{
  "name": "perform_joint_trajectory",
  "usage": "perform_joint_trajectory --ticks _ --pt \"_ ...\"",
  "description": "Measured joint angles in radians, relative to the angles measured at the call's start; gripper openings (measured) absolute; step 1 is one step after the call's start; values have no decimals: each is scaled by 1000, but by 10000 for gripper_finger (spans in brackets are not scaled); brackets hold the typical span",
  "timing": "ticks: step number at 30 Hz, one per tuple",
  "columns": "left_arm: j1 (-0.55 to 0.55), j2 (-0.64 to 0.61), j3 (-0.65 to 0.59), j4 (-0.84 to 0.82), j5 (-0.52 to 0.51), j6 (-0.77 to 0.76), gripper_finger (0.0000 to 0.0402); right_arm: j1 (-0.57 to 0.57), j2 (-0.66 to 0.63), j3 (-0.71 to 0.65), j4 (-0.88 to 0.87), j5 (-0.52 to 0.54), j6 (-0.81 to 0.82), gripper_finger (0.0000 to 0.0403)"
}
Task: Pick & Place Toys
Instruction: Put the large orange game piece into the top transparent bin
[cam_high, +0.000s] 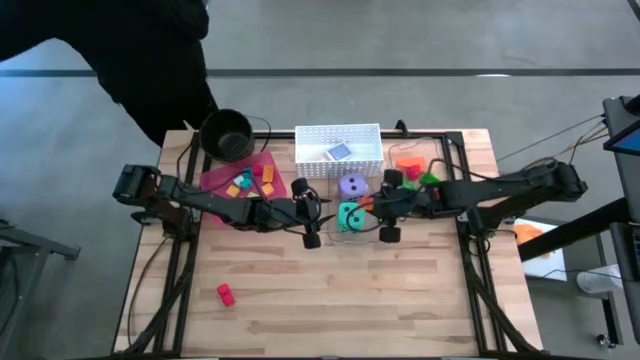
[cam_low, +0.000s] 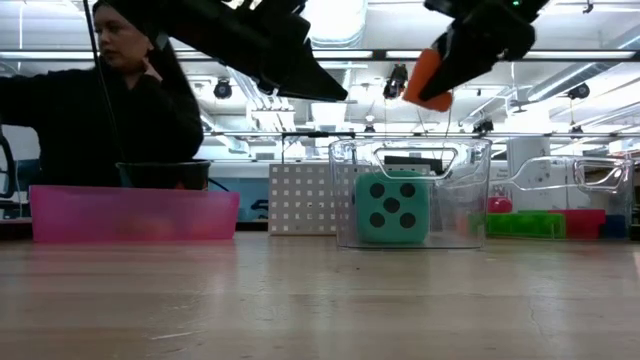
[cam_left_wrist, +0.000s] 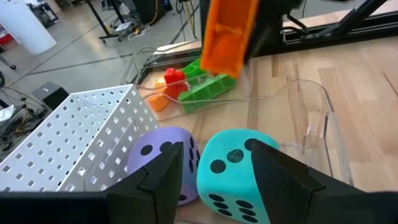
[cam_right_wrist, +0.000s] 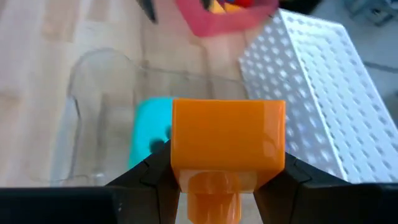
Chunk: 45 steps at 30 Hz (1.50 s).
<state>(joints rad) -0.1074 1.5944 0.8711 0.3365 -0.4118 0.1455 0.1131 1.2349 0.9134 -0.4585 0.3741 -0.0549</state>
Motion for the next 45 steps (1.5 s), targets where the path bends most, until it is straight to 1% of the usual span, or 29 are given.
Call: perform_joint_trajectory --ticks 9,16,19,22,23,26,28,33,37,40,45 --pt "0 0 0 -1 0 0 193 0 -134 0 -258 111 135 162" --pt "0 0 0 -1 0 -15 193 0 -193 -12 -440 190 285 162" --pt "0 0 0 0 0 -16 193 0 -208 -32 -478 206 334 162" --pt "0 0 0 1 0 -16 193 0 -221 -64 -484 208 347 162" --pt "0 0 0 1 0 -16 193 0 -225 -75 -485 219 350 162" --pt "0 0 0 2 0 -17 193 -8 -230 -101 -504 303 398 162" --pt "0 0 0 2 0 -20 193 -30 -233 -115 -529 325 439 162" --pt "0 0 0 3 1 -23 193 -126 -232 -145 -566 303 516 162" --pt "0 0 0 2 1 -26 193 -217 -227 -149 -553 300 520 162" --pt "0 0 0 2 1 -49 193 -270 -213 -150 -550 250 520 162" --pt "0 0 0 2 1 -46 193 -338 -165 -149 -548 230 511 162"
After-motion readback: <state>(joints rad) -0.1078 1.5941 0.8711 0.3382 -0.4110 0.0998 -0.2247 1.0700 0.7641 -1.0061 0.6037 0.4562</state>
